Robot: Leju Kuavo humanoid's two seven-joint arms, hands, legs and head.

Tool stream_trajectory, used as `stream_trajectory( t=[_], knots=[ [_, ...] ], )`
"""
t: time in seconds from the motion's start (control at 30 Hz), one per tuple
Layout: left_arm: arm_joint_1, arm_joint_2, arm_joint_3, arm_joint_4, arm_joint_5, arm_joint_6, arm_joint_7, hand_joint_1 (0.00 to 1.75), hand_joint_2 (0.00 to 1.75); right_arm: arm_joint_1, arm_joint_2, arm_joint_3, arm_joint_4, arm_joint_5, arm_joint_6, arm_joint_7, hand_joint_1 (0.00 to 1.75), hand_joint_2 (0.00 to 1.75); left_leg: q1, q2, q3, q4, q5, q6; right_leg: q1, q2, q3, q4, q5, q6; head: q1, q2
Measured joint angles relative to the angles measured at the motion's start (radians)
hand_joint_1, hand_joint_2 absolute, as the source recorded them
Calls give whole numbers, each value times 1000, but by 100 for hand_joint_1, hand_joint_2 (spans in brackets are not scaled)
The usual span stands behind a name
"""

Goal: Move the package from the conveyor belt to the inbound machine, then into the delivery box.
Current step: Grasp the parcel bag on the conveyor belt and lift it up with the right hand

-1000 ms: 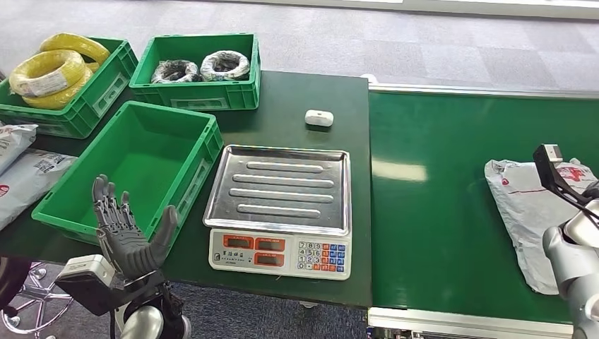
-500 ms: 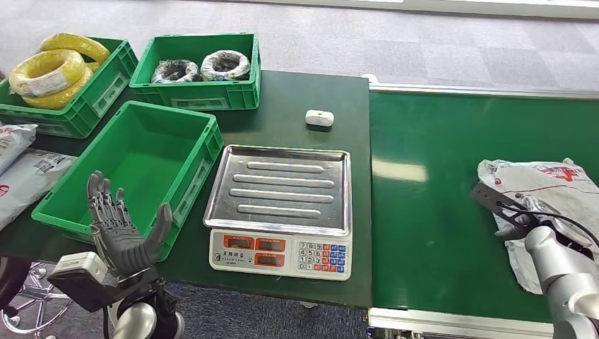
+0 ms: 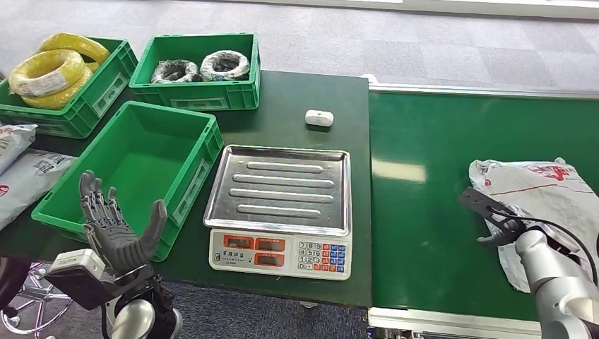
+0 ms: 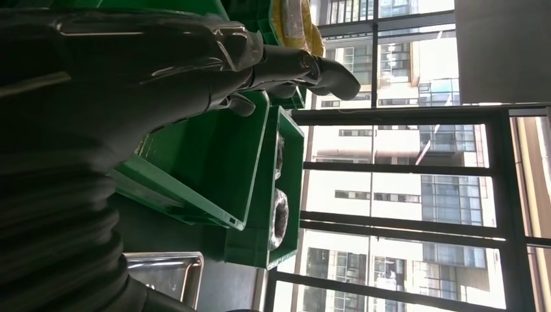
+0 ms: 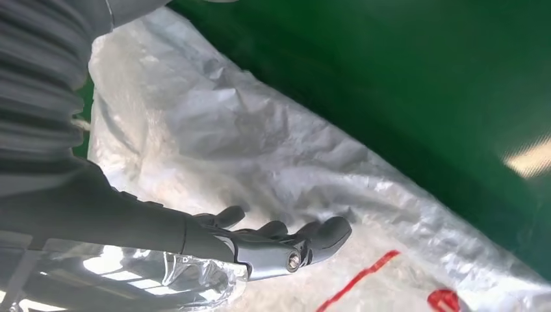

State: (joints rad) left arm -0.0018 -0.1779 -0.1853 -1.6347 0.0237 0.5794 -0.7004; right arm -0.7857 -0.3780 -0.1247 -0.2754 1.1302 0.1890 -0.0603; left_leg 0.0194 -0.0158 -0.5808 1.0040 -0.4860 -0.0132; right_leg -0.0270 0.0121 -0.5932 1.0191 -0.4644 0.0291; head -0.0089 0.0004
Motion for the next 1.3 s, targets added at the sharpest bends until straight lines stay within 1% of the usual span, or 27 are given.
stream_trajectory(
  t=[0.07,0.13,0.23,0.33,0.5,0.63,0.73,0.83,0.9,1.0,1.3],
  knots=[
    [7,0,0,-12,-3,14,0,0,175,-16,10,12,0,61,-76,69,0,175,0,0,0,0,0,0,0,0,0,0,0,0,0,0],
    [17,0,0,-27,-4,24,0,0,175,-39,20,38,0,137,-136,161,0,175,0,0,0,0,0,0,0,0,0,0,0,0,0,0],
    [26,0,1,-41,-4,30,0,0,175,-62,26,85,0,215,-135,269,0,175,0,0,1,0,0,0,0,0,0,0,0,0,0,0],
    [31,0,1,-46,-3,31,0,0,175,-66,27,113,0,234,-118,316,0,175,0,-1,1,0,0,0,0,-1,0,0,0,0,0,0],
    [32,0,2,-47,-2,30,0,0,175,-64,32,125,0,226,-115,328,0,175,0,0,1,0,0,0,0,0,0,0,0,0,0,0],
    [33,0,4,-48,-2,29,0,0,175,-63,33,132,0,252,-117,369,0,175,0,0,1,0,0,0,0,0,0,0,0,0,0,0],
    [32,0,6,-49,-2,23,0,0,175,-63,27,132,3,237,-75,392,0,175,0,0,1,0,0,0,0,0,0,0,0,0,0,0],
    [23,1,8,-48,0,11,0,0,175,-53,13,113,10,178,19,363,0,175,0,0,1,0,0,0,0,0,0,0,0,0,0,0],
    [14,1,10,-45,1,8,0,0,175,-39,3,94,14,147,53,327,0,175,0,0,1,0,0,0,0,0,0,0,0,0,0,0],
    [6,2,12,-42,2,5,0,0,175,-20,-8,70,16,128,68,293,0,175,0,0,1,0,0,0,0,0,0,0,0,0,0,0],
    [2,2,14,-42,1,3,0,0,175,-3,-14,37,18,113,74,265,0,175,0,0,1,0,0,0,0,0,0,0,0,0,0,0]
  ],
)
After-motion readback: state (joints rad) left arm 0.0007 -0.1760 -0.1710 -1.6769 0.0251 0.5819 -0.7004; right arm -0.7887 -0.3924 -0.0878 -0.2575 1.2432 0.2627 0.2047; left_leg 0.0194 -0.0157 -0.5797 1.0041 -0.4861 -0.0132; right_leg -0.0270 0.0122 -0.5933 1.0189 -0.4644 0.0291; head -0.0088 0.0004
